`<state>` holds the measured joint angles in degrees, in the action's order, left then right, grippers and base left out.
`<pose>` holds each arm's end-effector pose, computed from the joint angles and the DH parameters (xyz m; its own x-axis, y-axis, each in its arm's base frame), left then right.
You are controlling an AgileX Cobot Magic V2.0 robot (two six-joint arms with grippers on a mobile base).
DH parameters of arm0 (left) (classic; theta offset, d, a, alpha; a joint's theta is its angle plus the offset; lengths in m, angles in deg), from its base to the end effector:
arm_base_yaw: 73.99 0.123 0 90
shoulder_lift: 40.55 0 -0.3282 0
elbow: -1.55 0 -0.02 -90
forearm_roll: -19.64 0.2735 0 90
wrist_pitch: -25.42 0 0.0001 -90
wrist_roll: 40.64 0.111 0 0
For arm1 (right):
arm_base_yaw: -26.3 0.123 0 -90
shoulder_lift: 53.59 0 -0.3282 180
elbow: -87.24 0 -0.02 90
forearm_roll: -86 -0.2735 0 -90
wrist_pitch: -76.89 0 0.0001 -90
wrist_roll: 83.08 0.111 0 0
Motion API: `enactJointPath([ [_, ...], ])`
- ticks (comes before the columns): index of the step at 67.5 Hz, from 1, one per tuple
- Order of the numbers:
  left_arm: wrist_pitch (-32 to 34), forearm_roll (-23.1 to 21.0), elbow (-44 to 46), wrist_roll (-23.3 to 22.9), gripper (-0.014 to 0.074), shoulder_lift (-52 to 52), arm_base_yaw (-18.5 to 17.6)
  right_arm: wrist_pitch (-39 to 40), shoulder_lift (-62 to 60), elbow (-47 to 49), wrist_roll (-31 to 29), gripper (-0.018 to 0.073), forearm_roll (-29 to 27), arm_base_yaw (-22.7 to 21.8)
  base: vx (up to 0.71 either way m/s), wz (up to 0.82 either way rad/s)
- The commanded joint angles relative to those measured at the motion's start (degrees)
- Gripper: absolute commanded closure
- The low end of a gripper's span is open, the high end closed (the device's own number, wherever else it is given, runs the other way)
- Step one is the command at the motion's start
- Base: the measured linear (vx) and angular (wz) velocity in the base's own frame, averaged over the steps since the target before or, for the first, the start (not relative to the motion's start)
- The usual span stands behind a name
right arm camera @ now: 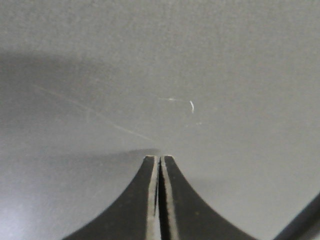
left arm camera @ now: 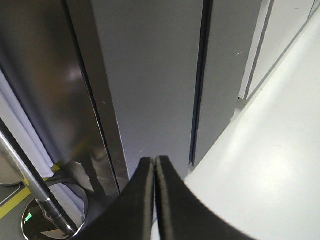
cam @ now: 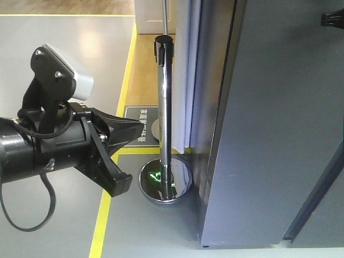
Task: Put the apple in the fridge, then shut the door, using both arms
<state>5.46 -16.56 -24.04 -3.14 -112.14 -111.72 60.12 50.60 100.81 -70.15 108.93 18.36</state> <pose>0.1997 -0.1829 0.3766 -0.2764 0.2782 -0.9199 0.7610 0.6480 -0.0327 0.4539 -0.0759 0.4275 -0.3104 -0.1157 -0.9435 0.1975 0.9630 -0.1831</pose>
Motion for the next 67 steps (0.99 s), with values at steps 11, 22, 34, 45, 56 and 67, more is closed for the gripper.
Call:
enactJointPath([
  [11,3.0,-1.2,1.5,-0.4,0.0602,1.3,0.0,-3.3,-8.4,1.8,-0.5,0.0561,-2.2,0.0,0.00,0.00],
  [22,3.0,-1.2,1.5,-0.4,0.0602,1.3,0.0,-8.7,-13.1,1.8,-1.2,0.0561,-6.3,0.1,0.00,0.00],
  [34,3.0,-1.2,1.5,-0.4,0.0602,1.3,0.0,-14.6,-17.5,1.6,-11.2,0.0561,-15.0,0.1,0.00,0.00],
  [45,3.0,-1.2,1.5,-0.4,0.0602,1.3,0.0,-14.0,-24.1,-6.8,-19.5,0.0561,-25.1,0.1,0.00,0.00],
  [56,3.0,-1.2,1.5,-0.4,0.0602,1.3,0.0,-10.0,-33.6,-20.5,-24.6,0.0561,-28.8,0.1,0.00,0.00],
  [67,3.0,-1.2,1.5,-0.4,0.0602,1.3,0.0,-12.2,-42.4,-30.2,-24.3,0.0561,-28.9,0.1,0.00,0.00],
])
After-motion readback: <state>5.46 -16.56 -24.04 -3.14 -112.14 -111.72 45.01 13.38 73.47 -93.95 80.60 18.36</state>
